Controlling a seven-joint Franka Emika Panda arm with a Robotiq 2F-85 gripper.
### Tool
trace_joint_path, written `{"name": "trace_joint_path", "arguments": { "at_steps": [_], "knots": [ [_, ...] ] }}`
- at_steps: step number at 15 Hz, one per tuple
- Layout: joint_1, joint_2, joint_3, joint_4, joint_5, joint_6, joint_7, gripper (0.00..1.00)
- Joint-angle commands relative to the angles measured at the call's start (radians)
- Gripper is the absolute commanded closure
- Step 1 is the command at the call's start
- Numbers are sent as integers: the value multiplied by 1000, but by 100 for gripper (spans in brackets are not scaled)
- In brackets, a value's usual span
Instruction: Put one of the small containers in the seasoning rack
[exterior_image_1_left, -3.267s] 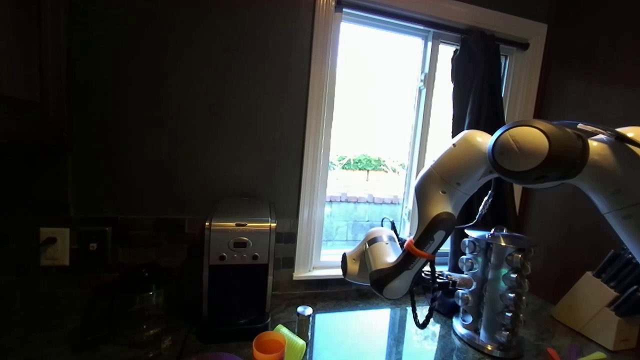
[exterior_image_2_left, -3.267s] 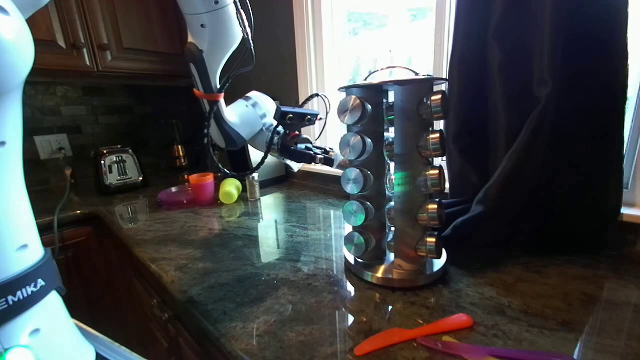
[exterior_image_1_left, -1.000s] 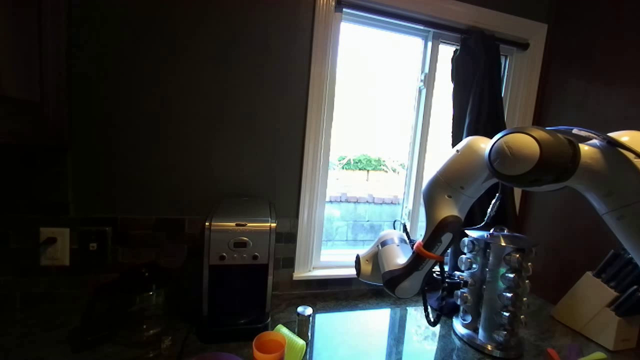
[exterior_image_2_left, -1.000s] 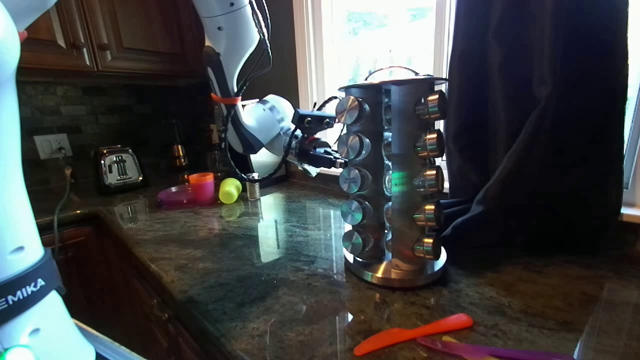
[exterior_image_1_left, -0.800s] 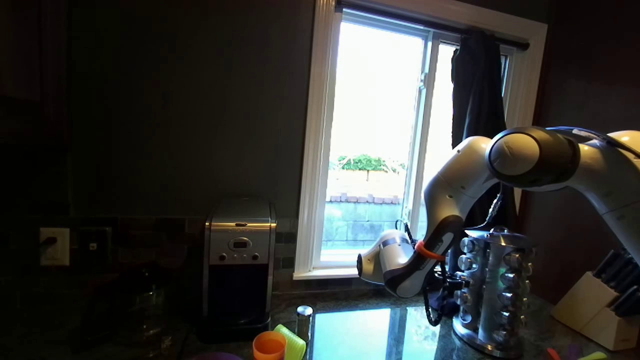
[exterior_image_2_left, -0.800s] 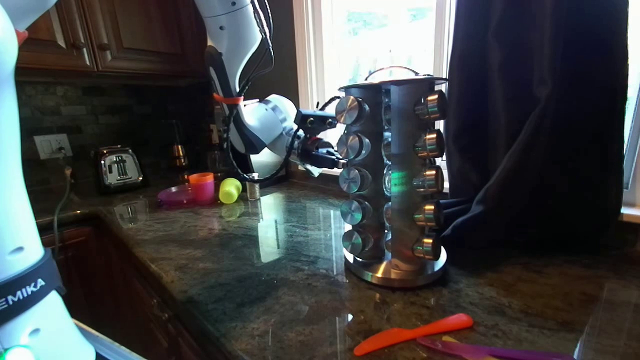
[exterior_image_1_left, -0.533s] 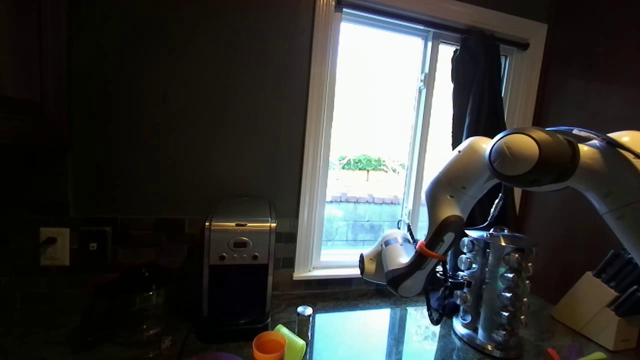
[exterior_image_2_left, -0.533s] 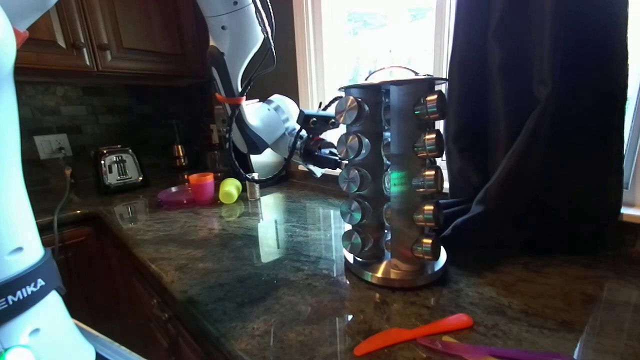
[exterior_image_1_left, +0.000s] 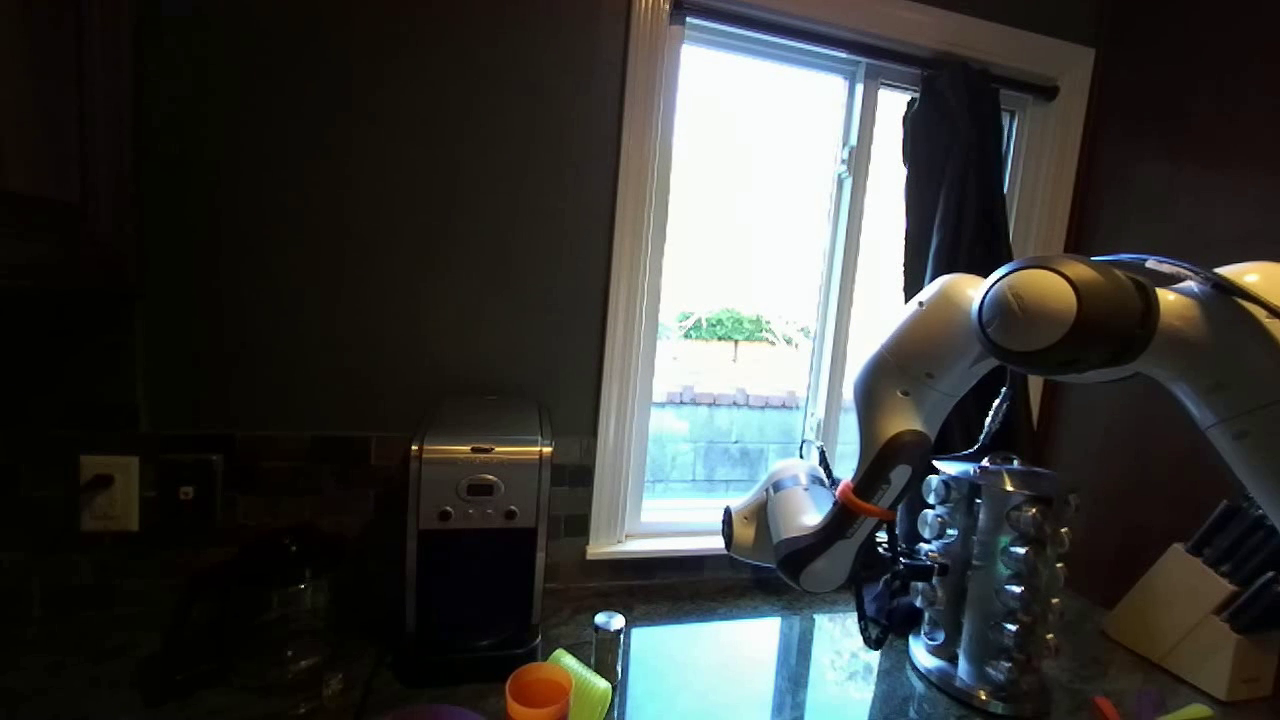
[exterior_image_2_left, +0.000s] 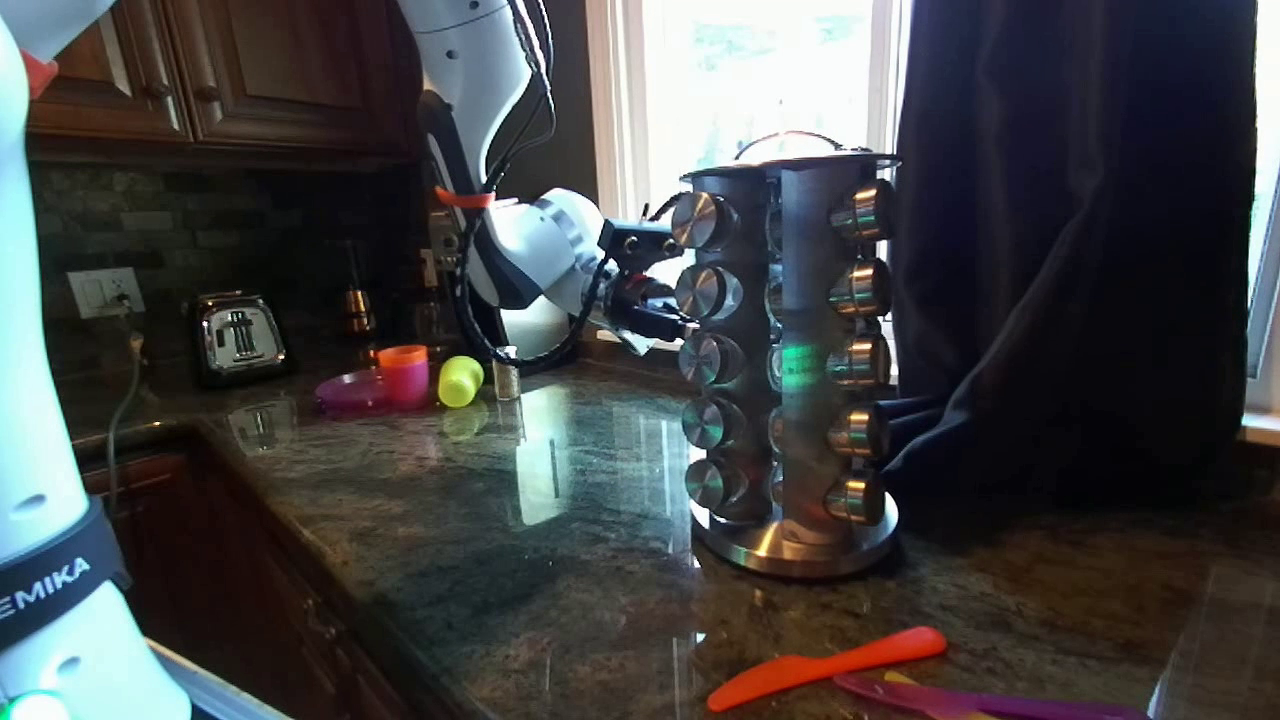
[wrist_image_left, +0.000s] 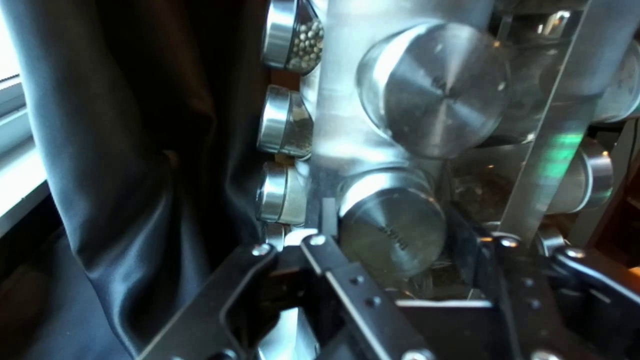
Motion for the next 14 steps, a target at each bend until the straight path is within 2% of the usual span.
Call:
{"name": "trace_joint_path", "arguments": {
  "at_steps": [1,2,3,10,14],
  "knots": [
    [-20,-15,2,-26,8,53,-12,11],
    [-21,-18,6,-27,11,66,-14,2],
    [-21,-21,8,-29,8,80,-14,0],
    [-8,-56,39,-24,54,187,-33,0],
    [-6,-107,80,-15,182,230,-90,0]
  ]
}}
